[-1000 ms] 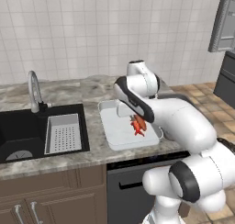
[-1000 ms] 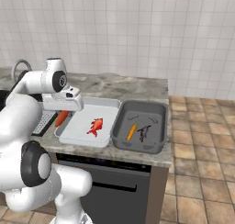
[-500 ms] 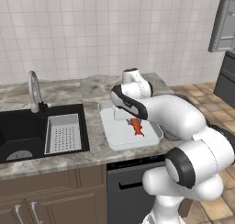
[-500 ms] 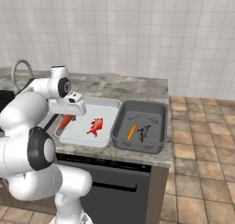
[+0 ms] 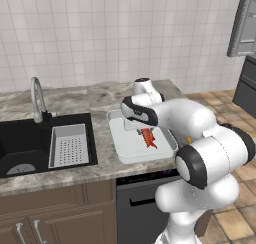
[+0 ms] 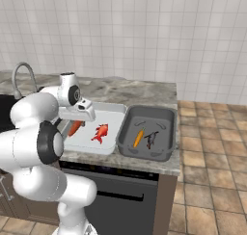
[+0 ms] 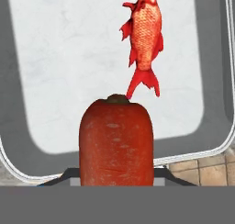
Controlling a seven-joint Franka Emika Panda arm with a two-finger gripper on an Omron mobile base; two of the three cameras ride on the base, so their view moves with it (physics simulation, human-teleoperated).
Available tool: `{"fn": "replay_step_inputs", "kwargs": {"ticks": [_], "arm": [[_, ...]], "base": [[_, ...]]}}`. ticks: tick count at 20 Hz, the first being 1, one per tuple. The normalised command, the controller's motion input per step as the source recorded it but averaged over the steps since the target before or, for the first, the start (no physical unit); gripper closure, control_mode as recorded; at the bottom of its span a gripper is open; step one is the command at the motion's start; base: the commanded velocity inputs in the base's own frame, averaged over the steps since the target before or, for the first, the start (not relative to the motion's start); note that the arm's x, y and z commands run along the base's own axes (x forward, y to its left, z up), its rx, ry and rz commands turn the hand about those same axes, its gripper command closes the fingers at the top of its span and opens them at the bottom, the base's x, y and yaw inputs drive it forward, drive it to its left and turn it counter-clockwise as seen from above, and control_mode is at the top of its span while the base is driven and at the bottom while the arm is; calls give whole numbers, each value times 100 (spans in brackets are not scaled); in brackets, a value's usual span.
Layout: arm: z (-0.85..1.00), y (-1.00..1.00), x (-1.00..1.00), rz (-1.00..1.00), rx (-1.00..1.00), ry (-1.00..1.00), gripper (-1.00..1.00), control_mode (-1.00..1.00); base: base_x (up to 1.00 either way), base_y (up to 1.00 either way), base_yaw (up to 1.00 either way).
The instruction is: Place one carrot and one fish in each tupperware on the nearby counter, to pack two identical lunches.
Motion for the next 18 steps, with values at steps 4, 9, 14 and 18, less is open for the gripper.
{"fn": "replay_step_inputs", "kwargs": {"ticks": [4,9,14,18], "arm": [[-14,-1,66,0,0,2,100,-100],[-36,0,51,0,0,0,100,-100],[-51,3,40,0,-3,-1,100,-100],[-46,0,39,0,-3,-2,100,-100]], "base": [[0,0,0],[0,0,0],[0,0,0],[0,0,0]]}}
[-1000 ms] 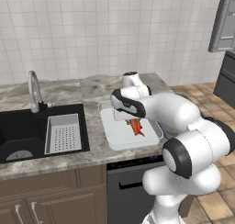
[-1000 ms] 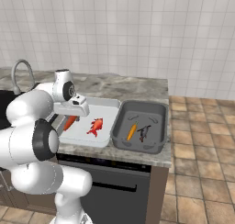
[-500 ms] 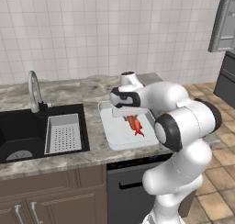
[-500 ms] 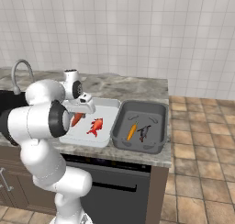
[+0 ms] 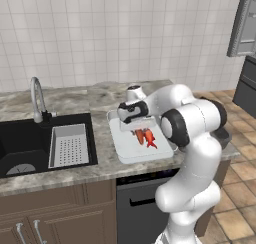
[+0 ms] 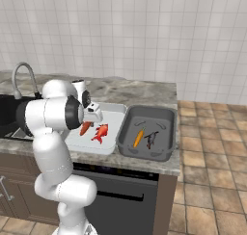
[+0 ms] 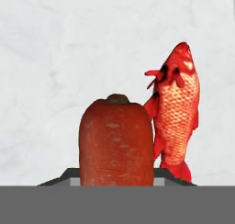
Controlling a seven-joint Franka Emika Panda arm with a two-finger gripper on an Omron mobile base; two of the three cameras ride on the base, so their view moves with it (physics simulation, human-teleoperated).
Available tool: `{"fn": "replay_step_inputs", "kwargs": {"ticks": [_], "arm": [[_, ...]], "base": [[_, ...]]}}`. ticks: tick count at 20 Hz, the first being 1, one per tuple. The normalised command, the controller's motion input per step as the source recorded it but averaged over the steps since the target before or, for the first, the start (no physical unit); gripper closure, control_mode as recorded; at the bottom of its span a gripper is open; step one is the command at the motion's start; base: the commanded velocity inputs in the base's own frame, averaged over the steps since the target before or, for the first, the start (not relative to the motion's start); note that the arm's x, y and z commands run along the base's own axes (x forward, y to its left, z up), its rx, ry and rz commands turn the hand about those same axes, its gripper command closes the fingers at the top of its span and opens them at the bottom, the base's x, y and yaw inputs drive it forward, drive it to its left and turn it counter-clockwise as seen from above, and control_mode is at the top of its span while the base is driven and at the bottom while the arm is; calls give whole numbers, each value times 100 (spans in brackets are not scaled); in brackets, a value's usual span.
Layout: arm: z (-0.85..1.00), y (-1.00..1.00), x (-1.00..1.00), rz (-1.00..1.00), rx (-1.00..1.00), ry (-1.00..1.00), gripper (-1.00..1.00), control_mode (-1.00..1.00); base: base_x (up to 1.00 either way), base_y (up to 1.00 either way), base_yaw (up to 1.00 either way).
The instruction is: Place one carrot and one fish in each tupperware on the nearby counter, to pack two identical lunches.
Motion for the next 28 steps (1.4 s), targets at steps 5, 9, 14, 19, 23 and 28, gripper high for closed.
{"fn": "replay_step_inputs", "kwargs": {"ticks": [5,9,14,19,23,28], "arm": [[-22,0,43,0,-1,-1,-100,-100],[-4,10,56,0,0,0,-100,-100],[-11,21,43,0,-2,0,-100,-100],[17,12,0,0,0,0,-100,-100],[57,-34,-94,-2,0,0,-100,-100],[55,-53,-100,-3,0,-11,-100,-100]], "base": [[0,0,0],[0,0,0],[0,0,0],[0,0,0],[0,0,0],[0,0,0]]}}
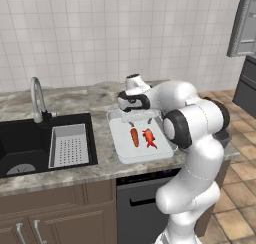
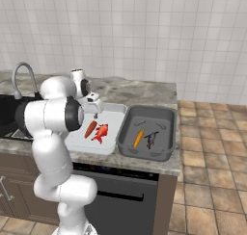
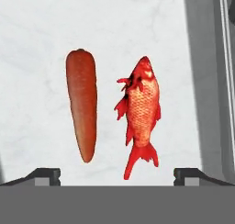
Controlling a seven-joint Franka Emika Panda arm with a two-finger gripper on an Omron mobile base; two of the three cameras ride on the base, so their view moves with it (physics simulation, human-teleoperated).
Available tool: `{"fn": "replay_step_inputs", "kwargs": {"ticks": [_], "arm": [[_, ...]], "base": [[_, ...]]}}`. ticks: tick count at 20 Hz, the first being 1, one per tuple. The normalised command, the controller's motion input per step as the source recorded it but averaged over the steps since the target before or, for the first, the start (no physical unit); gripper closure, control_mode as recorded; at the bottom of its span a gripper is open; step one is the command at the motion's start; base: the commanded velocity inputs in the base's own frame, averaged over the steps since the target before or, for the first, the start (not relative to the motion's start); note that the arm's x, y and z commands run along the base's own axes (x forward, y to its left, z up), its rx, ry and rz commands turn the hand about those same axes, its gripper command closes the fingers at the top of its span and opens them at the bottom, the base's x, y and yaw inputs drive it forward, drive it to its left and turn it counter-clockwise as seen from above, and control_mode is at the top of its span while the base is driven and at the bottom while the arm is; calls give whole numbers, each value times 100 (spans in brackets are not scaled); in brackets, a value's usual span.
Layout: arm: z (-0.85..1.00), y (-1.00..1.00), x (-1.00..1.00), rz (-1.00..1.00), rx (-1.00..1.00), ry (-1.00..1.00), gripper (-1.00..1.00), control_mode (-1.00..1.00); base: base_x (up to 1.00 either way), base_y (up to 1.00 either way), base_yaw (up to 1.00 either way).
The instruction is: Place one carrot and one fish in each tupperware on the nearby counter, to pack two identical lunches.
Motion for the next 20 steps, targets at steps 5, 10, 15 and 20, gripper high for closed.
{"fn": "replay_step_inputs", "kwargs": {"ticks": [5,10,15,20], "arm": [[63,-5,-100,-1,-1,-32,-100,-100],[67,36,-99,0,-16,-40,-100,-100],[68,73,-82,0,-31,-36,-100,-100],[74,78,-46,0,-37,-28,-100,-100]], "base": [[0,0,0],[0,0,0],[0,0,0],[0,0,0]]}}
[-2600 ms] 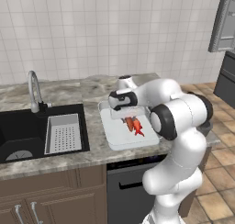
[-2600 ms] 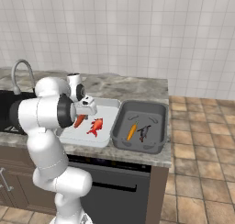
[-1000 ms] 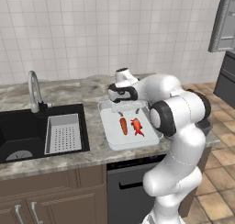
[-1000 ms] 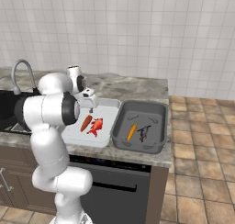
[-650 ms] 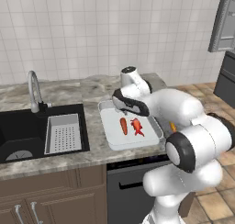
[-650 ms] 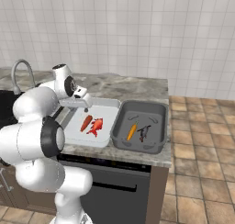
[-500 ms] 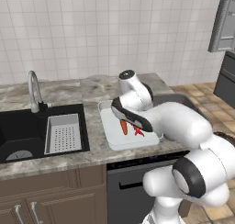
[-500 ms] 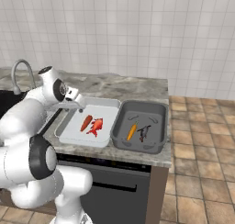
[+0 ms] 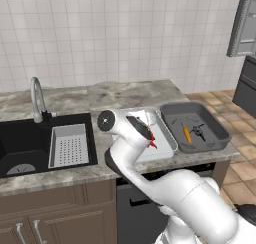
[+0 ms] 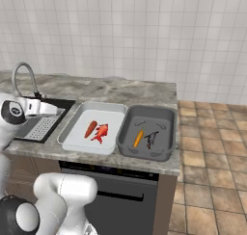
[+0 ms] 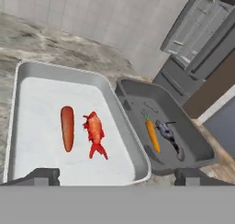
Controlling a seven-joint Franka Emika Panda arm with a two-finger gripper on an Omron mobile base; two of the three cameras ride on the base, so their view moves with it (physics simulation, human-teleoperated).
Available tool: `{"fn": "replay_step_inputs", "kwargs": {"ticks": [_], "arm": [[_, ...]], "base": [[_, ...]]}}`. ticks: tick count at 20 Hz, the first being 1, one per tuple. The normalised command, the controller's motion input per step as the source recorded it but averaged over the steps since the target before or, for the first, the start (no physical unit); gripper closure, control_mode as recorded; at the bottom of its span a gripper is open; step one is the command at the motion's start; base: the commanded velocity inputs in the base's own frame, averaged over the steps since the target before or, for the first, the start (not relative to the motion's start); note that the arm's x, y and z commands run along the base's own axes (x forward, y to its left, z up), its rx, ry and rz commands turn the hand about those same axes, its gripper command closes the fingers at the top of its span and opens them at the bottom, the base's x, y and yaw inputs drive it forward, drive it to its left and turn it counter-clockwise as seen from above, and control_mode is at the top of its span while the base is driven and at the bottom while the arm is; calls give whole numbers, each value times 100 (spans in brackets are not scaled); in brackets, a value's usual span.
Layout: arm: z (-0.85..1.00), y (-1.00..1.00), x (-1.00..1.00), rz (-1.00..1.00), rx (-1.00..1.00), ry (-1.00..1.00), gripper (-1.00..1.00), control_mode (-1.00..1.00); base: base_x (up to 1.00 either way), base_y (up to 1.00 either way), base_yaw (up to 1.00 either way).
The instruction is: Place one carrot and one fish in each tupperware on the nearby counter, to pack two identical lunches.
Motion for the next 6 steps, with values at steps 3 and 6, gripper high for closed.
{"fn": "replay_step_inputs", "kwargs": {"ticks": [3,6], "arm": [[85,72,-44,0,-34,-22,-100,-100],[92,51,-63,0,-25,-16,-100,-100]], "base": [[0,0,0],[0,0,0]]}}
